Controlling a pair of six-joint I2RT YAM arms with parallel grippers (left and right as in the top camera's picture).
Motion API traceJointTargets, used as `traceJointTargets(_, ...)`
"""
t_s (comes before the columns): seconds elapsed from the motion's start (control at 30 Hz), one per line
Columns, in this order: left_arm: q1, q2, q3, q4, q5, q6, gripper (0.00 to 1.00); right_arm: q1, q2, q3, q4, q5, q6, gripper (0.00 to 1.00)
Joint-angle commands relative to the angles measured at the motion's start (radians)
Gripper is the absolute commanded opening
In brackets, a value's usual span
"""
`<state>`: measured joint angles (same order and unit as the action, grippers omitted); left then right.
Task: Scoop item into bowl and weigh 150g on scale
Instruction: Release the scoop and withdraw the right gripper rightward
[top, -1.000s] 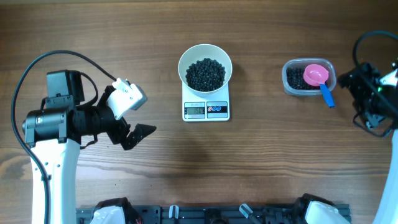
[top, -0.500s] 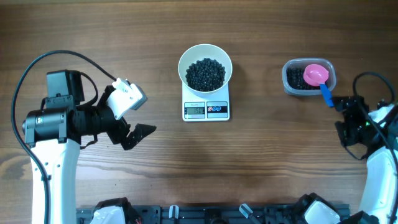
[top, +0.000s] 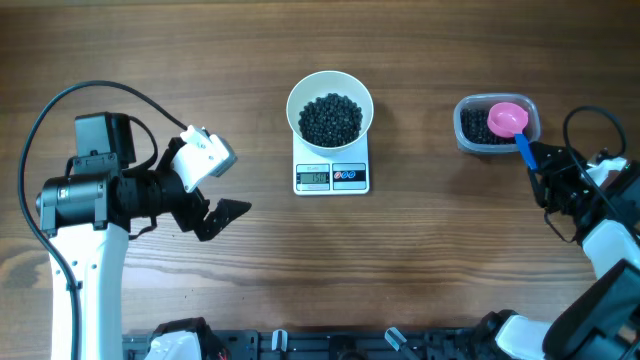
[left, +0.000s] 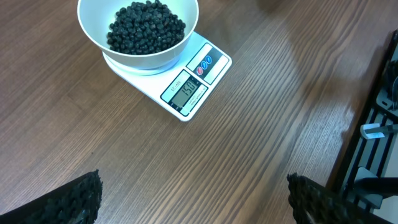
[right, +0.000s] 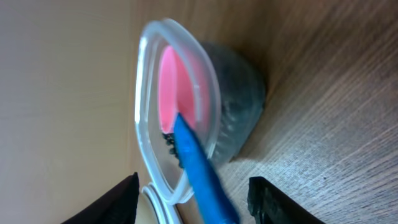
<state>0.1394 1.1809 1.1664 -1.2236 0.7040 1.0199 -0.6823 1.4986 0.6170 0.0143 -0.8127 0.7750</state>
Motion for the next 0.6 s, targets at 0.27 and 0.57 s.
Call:
traceJointTargets(0.27, -0.001, -0.008, 0.009, 0.000, 0.000, 0.021, 1.00, 0.000, 0.041, -0.004, 0.080, -0.032, 0.039, 0.43)
traceJointTargets(0.57, -0.001, -0.008, 0.009, 0.000, 0.000, 0.021, 1.00, 0.028, 0.051, -0.004, 0.103, 0.012, 0.048, 0.38)
